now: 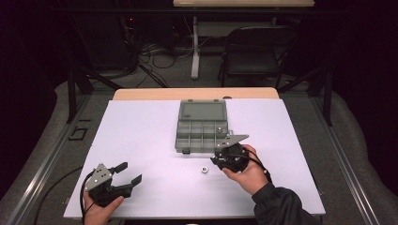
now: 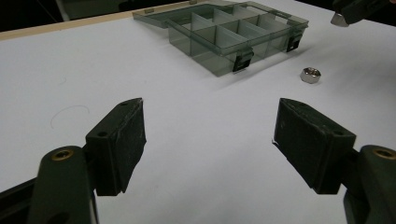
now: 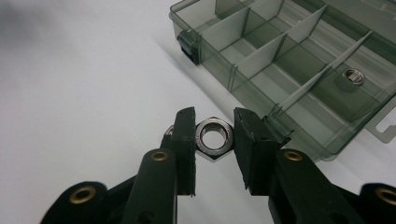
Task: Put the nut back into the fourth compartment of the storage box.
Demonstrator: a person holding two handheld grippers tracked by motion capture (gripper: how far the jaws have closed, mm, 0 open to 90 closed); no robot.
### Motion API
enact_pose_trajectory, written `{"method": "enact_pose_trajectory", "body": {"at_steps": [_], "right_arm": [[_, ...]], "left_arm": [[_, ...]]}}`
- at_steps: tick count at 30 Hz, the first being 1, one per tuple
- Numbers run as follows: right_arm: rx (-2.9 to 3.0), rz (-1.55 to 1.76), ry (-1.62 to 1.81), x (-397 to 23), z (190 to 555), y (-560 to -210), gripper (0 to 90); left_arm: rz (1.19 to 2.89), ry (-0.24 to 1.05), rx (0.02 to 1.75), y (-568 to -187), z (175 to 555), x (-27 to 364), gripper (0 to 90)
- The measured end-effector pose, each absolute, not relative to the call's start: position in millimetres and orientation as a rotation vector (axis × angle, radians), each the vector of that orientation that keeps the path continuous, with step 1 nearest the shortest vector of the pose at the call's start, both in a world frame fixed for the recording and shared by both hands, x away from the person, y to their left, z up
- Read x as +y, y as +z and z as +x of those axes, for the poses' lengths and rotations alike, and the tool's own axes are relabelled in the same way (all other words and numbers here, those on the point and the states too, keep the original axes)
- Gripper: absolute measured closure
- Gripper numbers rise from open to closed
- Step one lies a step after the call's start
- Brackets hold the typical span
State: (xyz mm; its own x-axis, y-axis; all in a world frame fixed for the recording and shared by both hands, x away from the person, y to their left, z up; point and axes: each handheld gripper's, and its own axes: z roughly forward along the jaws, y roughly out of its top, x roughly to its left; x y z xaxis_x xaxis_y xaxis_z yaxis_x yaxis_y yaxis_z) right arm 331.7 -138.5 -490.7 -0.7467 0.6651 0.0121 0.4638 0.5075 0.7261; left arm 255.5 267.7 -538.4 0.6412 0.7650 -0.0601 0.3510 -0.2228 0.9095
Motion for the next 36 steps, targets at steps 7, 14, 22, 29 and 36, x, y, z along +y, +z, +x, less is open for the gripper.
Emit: {"method": "enact_pose_trajectory", "body": {"at_steps": [7,14,22,29,36], "right_arm": [[2.473,0.950,1.064,-139.7,347.0,-464.9,70.4],[2.454,0.975,1.054,-142.7,361.6,-446.7,70.4],[2.446,1.021,1.039,-142.2,381.5,-437.7,70.4],[2.432,1.045,0.992,-138.0,397.7,-439.5,70.4],[2.412,1.115,0.921,-137.9,419.6,-454.9,70.4]], "left_arm": [[1.819,0.496,0.894,-538.7,255.6,267.8,25.0],[1.820,0.498,0.895,-538.6,255.5,267.6,25.0],[1.817,0.495,0.895,-538.8,255.7,267.7,25.0],[1.821,0.494,0.891,-538.7,255.8,267.6,25.0],[1.824,0.495,0.890,-538.5,255.9,267.3,25.1]]}}
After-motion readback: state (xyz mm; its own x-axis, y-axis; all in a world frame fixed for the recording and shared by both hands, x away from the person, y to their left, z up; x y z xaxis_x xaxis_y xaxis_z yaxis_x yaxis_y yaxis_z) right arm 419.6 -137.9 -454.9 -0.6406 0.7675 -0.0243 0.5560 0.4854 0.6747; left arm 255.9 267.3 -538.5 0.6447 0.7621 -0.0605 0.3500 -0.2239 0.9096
